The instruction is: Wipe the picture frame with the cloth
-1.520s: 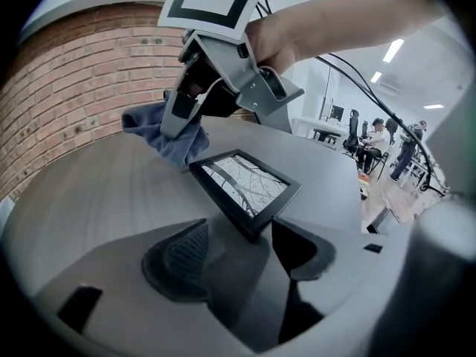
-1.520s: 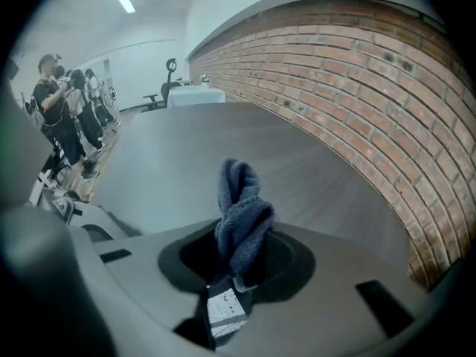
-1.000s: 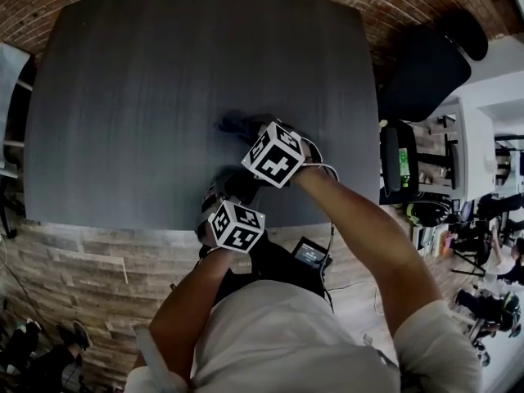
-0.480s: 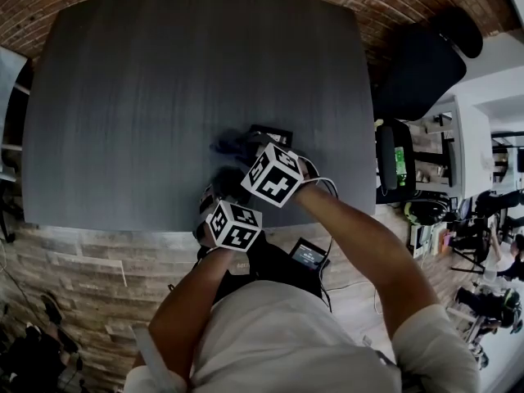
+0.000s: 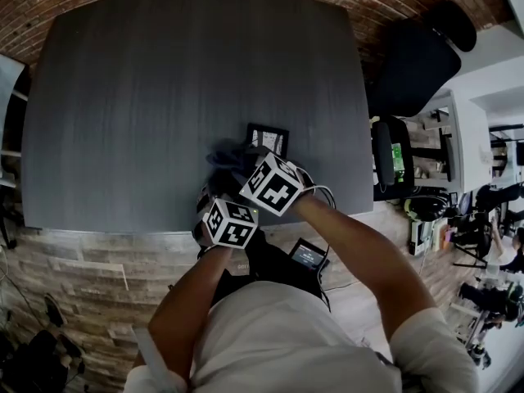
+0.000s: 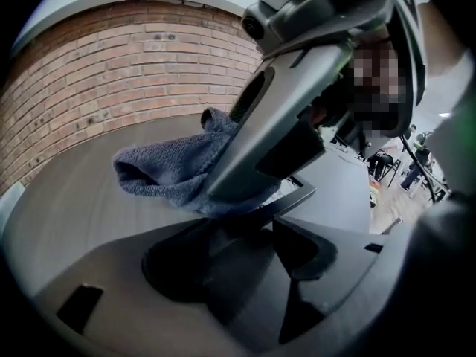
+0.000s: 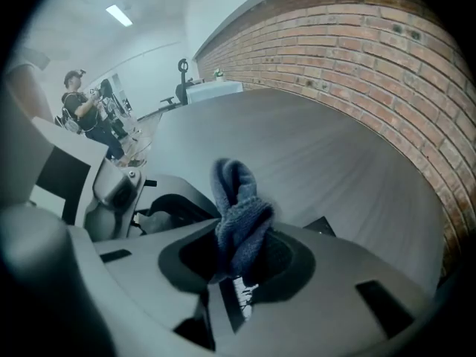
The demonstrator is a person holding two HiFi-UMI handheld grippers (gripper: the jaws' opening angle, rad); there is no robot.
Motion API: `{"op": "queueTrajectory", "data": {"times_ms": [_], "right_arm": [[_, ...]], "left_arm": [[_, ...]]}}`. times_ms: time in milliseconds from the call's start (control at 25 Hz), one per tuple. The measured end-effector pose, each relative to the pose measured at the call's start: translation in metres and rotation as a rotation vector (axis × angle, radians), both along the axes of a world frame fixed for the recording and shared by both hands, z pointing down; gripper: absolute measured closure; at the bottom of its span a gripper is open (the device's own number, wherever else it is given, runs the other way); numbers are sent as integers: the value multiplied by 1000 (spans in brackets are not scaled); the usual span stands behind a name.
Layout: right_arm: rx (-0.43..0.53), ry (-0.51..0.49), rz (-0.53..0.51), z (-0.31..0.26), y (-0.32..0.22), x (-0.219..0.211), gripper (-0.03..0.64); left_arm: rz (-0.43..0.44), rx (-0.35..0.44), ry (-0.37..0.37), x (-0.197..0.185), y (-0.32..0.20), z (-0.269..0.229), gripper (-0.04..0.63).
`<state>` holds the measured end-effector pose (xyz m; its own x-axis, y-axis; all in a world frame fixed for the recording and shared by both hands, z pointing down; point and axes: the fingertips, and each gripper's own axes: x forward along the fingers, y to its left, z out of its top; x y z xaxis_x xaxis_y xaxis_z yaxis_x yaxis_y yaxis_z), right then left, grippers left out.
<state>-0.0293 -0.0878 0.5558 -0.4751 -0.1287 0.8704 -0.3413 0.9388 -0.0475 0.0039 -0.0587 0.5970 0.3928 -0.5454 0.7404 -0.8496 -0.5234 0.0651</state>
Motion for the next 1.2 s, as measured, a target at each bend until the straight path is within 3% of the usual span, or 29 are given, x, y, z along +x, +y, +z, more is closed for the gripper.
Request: {"op": "queueTrajectory", "data": {"times_ms": [200,440,680,800,1080,1200], "right_arm": [[-42,-18,32,0,12,4,515],[-101,-117,141,-14,17,2,515],[-94,-195,207,-44,26,12,514],[-84,-250,280,-60,30,22,514],[-5,-417,447,-117,44,43,512],[32,-505,535,-142,53,54,512]], "left_arm": [[-1,-3,8,-3,5,-1,325],[22,-10,20,-16,23,-4,325],[1,-18,138,-34,45,-27,325],[-28,-18,250,-42,55,-50,325],[-74,43,601,-75,65,-127,328],[-43,77,741,-94,75,-164,391]]}}
